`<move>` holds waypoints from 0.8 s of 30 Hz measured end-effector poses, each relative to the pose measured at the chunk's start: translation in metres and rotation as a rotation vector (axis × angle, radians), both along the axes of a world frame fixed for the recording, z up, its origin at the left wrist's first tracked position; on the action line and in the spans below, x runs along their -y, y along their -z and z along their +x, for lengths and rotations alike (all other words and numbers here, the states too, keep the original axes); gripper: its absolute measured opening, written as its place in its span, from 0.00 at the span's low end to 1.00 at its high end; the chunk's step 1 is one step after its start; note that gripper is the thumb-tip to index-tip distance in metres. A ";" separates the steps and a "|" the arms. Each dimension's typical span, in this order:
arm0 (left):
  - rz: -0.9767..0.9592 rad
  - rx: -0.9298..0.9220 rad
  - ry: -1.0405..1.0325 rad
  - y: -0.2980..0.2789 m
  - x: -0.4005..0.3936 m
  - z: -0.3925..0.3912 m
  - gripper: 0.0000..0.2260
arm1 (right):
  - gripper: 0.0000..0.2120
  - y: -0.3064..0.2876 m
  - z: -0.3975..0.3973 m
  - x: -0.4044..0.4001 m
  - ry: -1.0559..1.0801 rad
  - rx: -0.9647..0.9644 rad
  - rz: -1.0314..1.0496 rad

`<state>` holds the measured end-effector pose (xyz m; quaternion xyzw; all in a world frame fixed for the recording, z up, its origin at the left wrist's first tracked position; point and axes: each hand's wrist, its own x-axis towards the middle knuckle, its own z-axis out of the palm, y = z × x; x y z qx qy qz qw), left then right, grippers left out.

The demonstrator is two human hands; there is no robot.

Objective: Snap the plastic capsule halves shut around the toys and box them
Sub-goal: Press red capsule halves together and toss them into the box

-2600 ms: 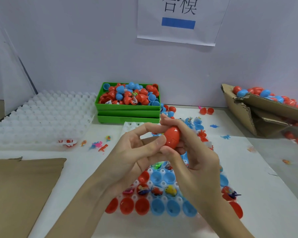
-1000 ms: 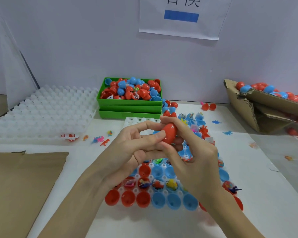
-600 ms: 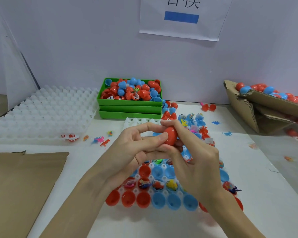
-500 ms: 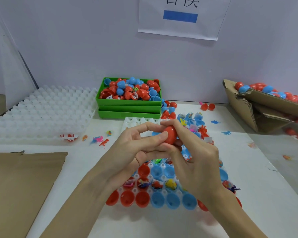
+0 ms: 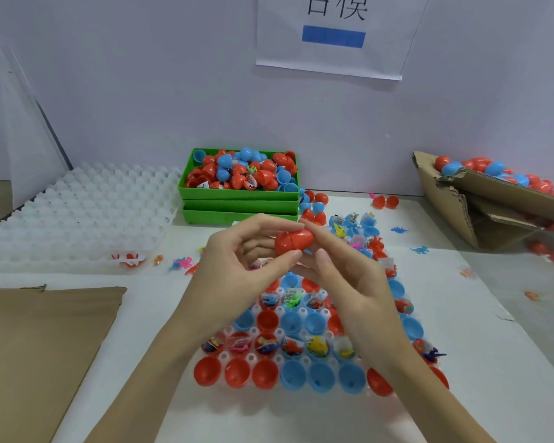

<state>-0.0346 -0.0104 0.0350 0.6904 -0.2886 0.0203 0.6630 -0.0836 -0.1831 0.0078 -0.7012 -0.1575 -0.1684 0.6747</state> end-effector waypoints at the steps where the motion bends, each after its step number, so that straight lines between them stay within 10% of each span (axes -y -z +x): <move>1: 0.021 0.041 -0.001 0.001 -0.001 0.001 0.14 | 0.17 -0.001 0.000 0.001 -0.002 -0.044 0.081; 24: 0.027 0.250 -0.201 0.019 0.017 -0.008 0.25 | 0.15 -0.009 -0.002 0.004 -0.062 -0.344 0.463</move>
